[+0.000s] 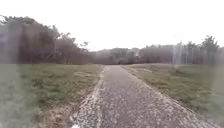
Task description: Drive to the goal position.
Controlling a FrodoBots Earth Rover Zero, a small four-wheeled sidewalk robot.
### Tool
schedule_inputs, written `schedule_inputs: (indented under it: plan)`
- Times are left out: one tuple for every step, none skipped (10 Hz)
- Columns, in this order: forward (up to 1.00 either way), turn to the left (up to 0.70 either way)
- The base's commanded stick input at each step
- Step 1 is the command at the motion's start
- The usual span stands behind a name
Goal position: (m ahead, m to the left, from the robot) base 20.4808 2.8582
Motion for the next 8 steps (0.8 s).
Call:
schedule_inputs:
  plan:
    - [0.70, 0.00]
    - [0.70, 0.00]
    - [0.70, -0.02]
    - [0.70, -0.04]
    - [0.70, -0.09]
    - [0.70, -0.13]
    - [0.70, -0.14]
    - [0.70, -0.14]
